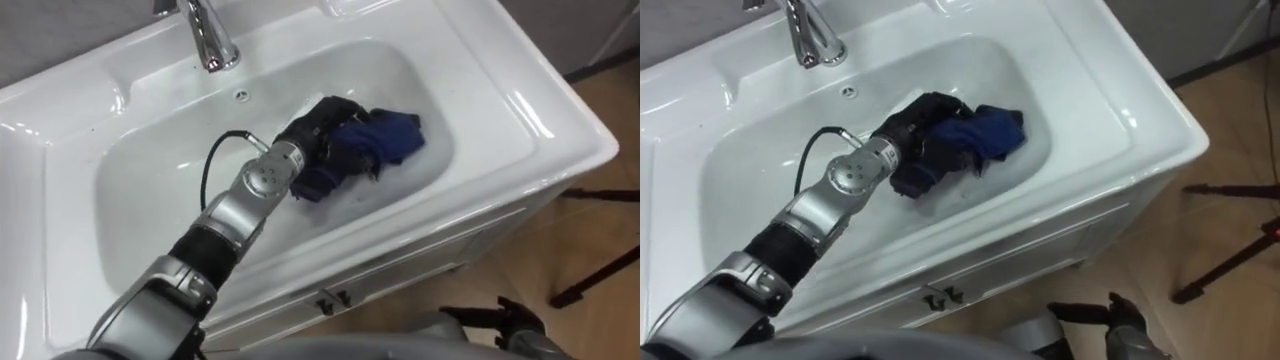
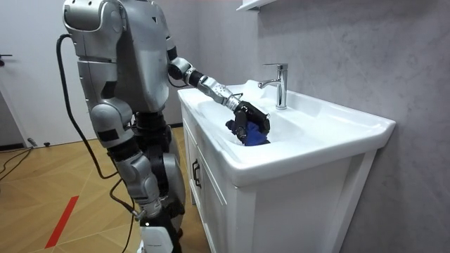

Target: Wipe basin

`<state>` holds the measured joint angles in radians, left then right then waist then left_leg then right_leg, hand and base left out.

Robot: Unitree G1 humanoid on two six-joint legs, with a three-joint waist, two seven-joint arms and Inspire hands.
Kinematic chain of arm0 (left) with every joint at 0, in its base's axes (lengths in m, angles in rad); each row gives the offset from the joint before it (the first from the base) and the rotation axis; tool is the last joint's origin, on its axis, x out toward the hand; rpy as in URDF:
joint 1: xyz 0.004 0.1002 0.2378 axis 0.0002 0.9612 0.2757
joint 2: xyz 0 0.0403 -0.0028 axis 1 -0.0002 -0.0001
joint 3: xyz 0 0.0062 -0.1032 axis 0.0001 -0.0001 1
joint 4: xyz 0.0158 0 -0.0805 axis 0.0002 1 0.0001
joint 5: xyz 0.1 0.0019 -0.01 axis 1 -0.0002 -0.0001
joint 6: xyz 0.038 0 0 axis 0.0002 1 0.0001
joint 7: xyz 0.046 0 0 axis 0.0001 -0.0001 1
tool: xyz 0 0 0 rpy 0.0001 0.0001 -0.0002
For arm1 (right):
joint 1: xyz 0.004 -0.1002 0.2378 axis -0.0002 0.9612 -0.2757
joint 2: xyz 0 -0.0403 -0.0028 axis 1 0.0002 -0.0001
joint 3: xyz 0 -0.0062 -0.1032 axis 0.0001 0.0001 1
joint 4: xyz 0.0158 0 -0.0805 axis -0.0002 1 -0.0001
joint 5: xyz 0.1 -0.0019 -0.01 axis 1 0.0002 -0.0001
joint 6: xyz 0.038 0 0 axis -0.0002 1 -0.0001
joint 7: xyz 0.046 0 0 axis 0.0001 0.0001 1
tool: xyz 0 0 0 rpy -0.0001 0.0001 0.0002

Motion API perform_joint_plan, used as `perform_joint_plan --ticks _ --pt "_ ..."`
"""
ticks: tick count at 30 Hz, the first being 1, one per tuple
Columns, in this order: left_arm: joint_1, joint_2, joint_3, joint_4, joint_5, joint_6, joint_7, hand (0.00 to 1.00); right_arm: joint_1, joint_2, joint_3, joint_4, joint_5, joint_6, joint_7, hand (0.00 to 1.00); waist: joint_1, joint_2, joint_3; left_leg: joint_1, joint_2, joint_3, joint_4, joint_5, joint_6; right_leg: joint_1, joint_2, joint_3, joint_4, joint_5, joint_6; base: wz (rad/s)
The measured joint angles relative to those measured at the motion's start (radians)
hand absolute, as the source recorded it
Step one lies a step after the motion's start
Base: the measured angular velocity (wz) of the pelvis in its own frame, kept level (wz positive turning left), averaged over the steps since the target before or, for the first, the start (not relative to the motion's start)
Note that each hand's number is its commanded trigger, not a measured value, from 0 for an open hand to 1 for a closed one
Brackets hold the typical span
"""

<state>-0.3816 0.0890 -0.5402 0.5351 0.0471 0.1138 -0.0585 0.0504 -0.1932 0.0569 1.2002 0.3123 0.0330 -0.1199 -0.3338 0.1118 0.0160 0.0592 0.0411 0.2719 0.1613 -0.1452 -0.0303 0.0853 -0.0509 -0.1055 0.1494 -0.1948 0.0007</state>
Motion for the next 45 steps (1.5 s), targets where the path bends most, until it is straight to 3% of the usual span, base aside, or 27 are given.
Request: perform_joint_plan --ticks 6,20,28,31,33,36,39,45 --pt "-0.018 -0.004 -0.018 -0.001 -0.016 0.009 -0.002 1.0 0.005 -0.001 0.002 0.025 0.018 0.003 -0.011 0.0 -0.019 0.005 -0.0013 0.0 -0.001 0.002 -0.001 0.0 0.0 -0.002 0.0 0.013 -0.001 0.0 0.0 -0.05" --pt "-0.048 -0.006 -0.052 -0.007 -0.098 0.012 -0.002 1.0 0.002 -0.006 0.054 0.041 0.037 0.012 -0.043 0.0 -0.018 0.01 0.0002 -0.001 -0.001 -0.001 -0.001 0.0 0.0 0.0 0.0 0.0 0.002 0.0 0.001 0.03" --pt "0.011 -0.006 -0.05 -0.004 -0.07 0.012 -0.002 1.0 0.009 -0.006 0.05 0.039 0.028 0.033 -0.062 0.0 0.01 0.005 0.0037 0.005 -0.001 0.002 -0.002 0.0 0.0 0.002 0.001 -0.002 0.002 -0.001 0.001 -0.02" --pt "0.063 -0.004 -0.016 0.015 -0.032 0.003 -0.001 1.0 0.01 -0.002 0.05 0.041 0.028 0.046 -0.066 0.0 0.018 -0.011 0.0102 0.017 0.0 0.0 -0.005 0.0 0.0 0.015 0.001 -0.004 0.001 -0.001 0.001 0.0" --pt "0.098 0.0 0.009 0.05 -0.023 -0.015 0.002 1.0 0.016 0.002 0.049 0.041 0.037 0.055 -0.067 0.0 0.038 -0.034 0.0128 0.035 -0.001 0.0 -0.012 0.0 0.0 0.027 0.002 -0.003 0.001 -0.005 0.0 -0.02" --pt "0.155 0.001 0.076 0.074 0.057 -0.045 0.004 1.0 0.027 0.012 0.026 0.036 0.032 0.054 -0.074 0.0 0.072 -0.056 0.0048 0.039 -0.001 0.0 -0.013 0.0 0.0 0.029 0.002 0.0 0.002 -0.007 0.001 0.0" --pt "0.201 0.001 0.137 0.117 0.079 -0.08 0.005 1.0 0.037 0.016 0.02 0.036 0.031 0.055 -0.074 0.0 0.104 -0.066 -0.0018 0.041 -0.001 -0.001 -0.01 0.0 0.0 0.036 0.002 -0.002 0.001 -0.007 0.001 0.03" --pt "0.28 0.007 0.275 0.137 0.172 -0.127 0.005 1.0 0.053 0.036 -0.042 0.016 -0.007 0.052 -0.073 0.0 0.135 -0.063 -0.0061 0.059 -0.001 -0.004 -0.01 0.0 0.0 0.058 0.002 -0.01 0.001 -0.011 0.001 0.03"
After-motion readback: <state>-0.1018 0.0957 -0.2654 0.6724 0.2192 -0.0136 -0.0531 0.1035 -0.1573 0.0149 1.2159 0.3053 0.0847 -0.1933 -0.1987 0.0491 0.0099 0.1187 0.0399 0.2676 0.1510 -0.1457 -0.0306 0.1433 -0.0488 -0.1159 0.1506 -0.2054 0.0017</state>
